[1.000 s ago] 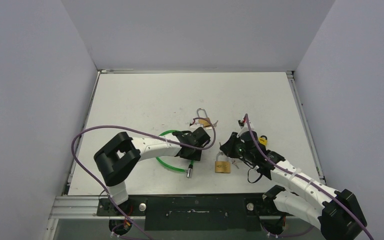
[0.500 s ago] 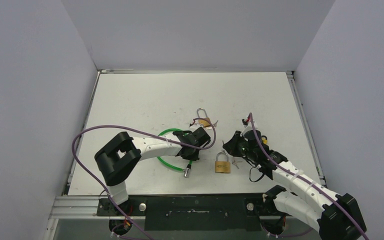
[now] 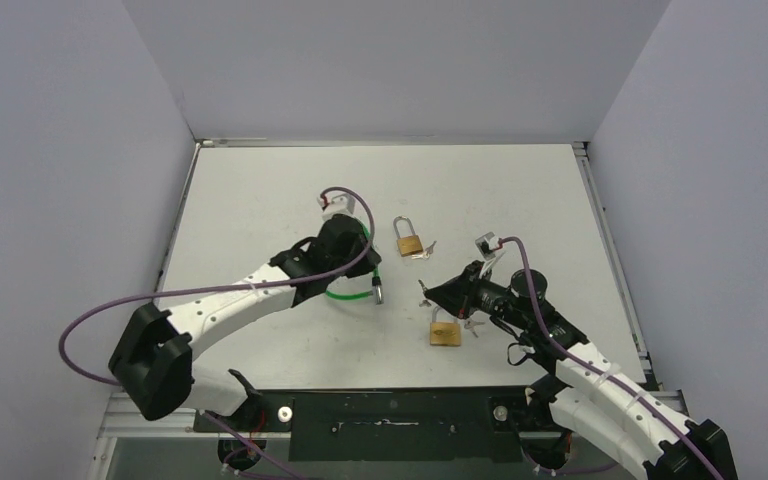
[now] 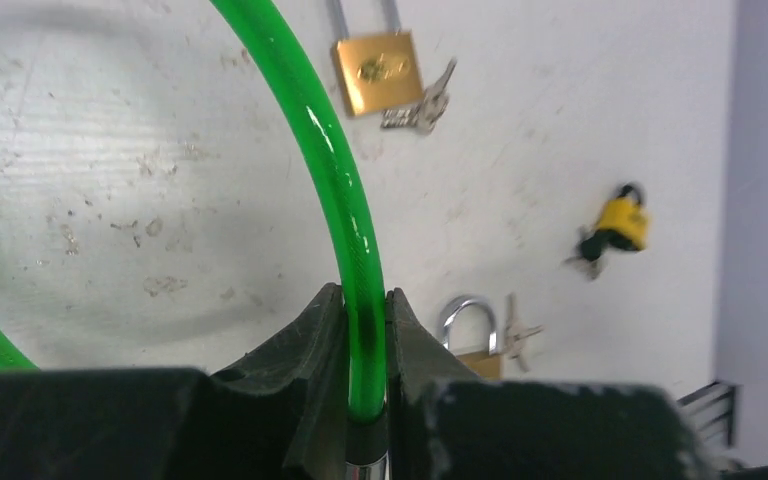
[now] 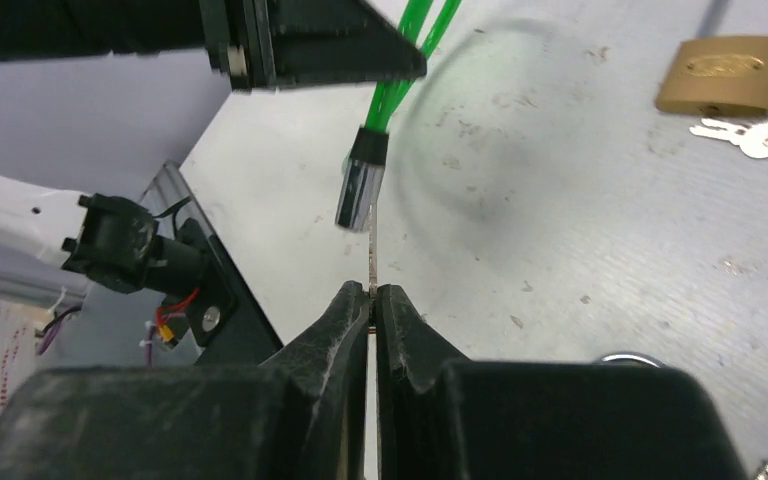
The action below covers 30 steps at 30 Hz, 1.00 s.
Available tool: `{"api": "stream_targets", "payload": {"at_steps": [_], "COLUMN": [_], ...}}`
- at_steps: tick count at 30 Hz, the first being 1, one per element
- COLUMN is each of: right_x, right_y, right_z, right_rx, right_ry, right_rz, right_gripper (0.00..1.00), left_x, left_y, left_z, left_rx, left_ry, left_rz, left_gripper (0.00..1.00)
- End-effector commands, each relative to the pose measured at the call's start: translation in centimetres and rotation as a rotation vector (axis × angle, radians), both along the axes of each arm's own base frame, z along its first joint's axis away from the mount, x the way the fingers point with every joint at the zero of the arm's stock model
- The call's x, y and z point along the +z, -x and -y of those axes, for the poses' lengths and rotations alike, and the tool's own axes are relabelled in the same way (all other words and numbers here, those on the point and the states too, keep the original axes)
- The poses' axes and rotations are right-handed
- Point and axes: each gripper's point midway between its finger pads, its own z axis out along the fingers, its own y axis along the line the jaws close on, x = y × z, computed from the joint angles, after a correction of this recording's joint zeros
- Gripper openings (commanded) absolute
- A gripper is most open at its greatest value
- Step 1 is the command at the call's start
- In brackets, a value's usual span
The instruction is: Unlock with the key
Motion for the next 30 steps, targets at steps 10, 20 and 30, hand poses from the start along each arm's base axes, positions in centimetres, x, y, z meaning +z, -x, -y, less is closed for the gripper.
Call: {"api": "stream_targets", "payload": {"at_steps": [10,20,30], "right_x": [4.5,2.5,2.2], "right_y": [2.5,0.8,0.8], "right_z": [-5.5,-6.1,-6.7], "right_rx": [0.198,0.097,0.116], "right_ry": [-0.08,0.0,-0.007], "right_rz": [0.16,0.109,0.095], "right_gripper": [0.0,0.0,0.0], "left_x": [10.1,9.9,8.2], "left_y": [-3.0,-2.4,-1.9], "left_z": [-2.1,-2.1,-2.2], "left_rx": [0.206,0.243,0.247], "left_ry": [0.544,0.704,0.756], "left_rz": [0.061,-0.032,-0.105], "left_gripper": [0.0,0.0,0.0]}}
